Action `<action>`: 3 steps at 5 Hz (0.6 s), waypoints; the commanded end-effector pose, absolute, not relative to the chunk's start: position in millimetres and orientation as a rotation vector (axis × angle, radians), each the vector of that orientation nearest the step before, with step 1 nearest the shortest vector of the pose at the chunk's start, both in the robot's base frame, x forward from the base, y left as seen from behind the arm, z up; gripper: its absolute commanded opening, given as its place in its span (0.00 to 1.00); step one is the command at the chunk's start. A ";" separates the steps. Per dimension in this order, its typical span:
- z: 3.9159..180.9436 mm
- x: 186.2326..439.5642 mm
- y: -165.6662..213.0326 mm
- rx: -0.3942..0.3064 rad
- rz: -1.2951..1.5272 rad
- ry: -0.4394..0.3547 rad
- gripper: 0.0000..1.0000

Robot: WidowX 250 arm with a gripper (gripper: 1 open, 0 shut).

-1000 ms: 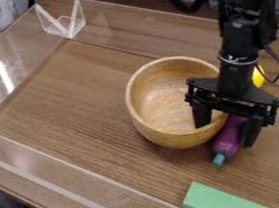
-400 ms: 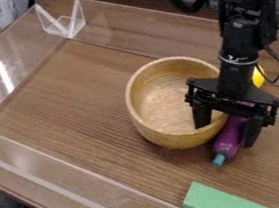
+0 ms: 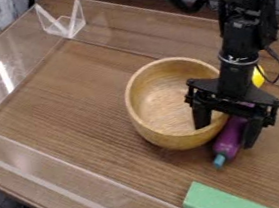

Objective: Put the purple eggplant in the brown bowl

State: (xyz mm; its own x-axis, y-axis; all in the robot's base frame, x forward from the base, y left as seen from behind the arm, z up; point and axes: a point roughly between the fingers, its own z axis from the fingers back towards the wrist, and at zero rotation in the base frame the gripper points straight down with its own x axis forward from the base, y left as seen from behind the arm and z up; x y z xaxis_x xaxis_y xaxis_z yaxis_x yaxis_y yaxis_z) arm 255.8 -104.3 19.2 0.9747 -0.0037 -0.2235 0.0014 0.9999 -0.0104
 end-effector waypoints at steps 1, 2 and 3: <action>10.1 244.4 -111.3 0.000 -0.011 0.273 1.00; 10.0 244.2 -111.5 -0.001 -0.008 0.274 1.00; 9.9 244.0 -111.9 -0.002 -0.005 0.275 1.00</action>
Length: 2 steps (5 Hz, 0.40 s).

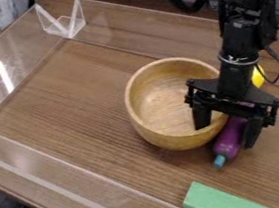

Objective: Put the purple eggplant in the brown bowl

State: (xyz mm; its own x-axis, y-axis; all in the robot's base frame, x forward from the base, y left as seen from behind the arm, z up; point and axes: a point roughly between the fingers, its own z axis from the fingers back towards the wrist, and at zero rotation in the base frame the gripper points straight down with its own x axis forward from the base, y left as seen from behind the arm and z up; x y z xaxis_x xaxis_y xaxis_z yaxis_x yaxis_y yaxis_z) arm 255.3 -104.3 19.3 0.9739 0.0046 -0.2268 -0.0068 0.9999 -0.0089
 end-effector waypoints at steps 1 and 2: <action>9.7 243.9 -112.3 -0.004 -0.002 0.277 1.00; 9.6 243.8 -112.6 -0.005 0.000 0.278 1.00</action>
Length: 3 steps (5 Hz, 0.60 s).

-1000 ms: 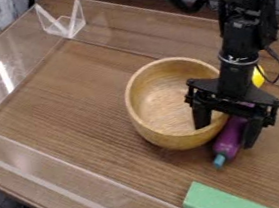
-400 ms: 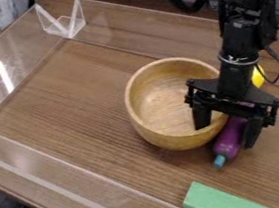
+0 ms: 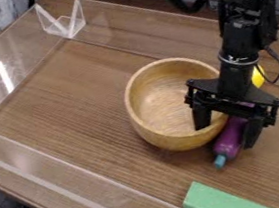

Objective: Put the purple eggplant in the brown bowl

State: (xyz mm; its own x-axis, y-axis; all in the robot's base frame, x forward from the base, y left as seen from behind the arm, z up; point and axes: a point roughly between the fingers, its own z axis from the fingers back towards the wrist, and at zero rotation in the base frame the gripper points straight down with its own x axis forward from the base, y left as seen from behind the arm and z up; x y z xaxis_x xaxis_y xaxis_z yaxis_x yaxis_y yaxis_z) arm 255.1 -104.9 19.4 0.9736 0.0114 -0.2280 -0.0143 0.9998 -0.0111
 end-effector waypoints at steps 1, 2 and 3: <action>9.4 243.8 -113.1 -0.007 0.003 0.278 1.00; 9.6 243.8 -113.6 -0.008 0.006 0.279 1.00; 9.4 243.8 -114.1 -0.010 0.008 0.279 1.00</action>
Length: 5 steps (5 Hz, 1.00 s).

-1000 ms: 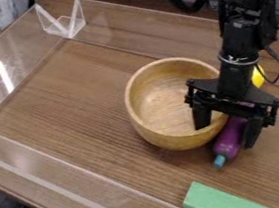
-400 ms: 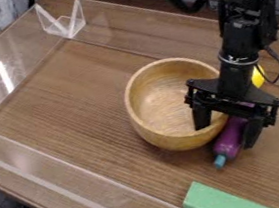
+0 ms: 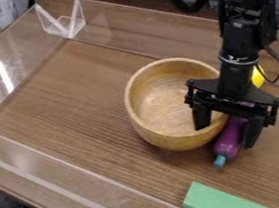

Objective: Put the purple eggplant in the brown bowl

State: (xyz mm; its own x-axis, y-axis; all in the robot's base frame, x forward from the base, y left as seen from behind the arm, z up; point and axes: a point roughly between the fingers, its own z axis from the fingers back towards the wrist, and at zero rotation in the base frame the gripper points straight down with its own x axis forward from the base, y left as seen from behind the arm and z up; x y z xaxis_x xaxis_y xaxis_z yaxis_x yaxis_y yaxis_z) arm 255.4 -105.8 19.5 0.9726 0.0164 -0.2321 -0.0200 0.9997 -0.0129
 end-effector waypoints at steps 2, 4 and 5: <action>8.8 243.9 -115.1 -0.013 0.014 0.280 1.00; 8.2 244.4 -116.2 -0.017 0.019 0.280 1.00; 8.3 244.7 -116.6 -0.018 0.021 0.280 1.00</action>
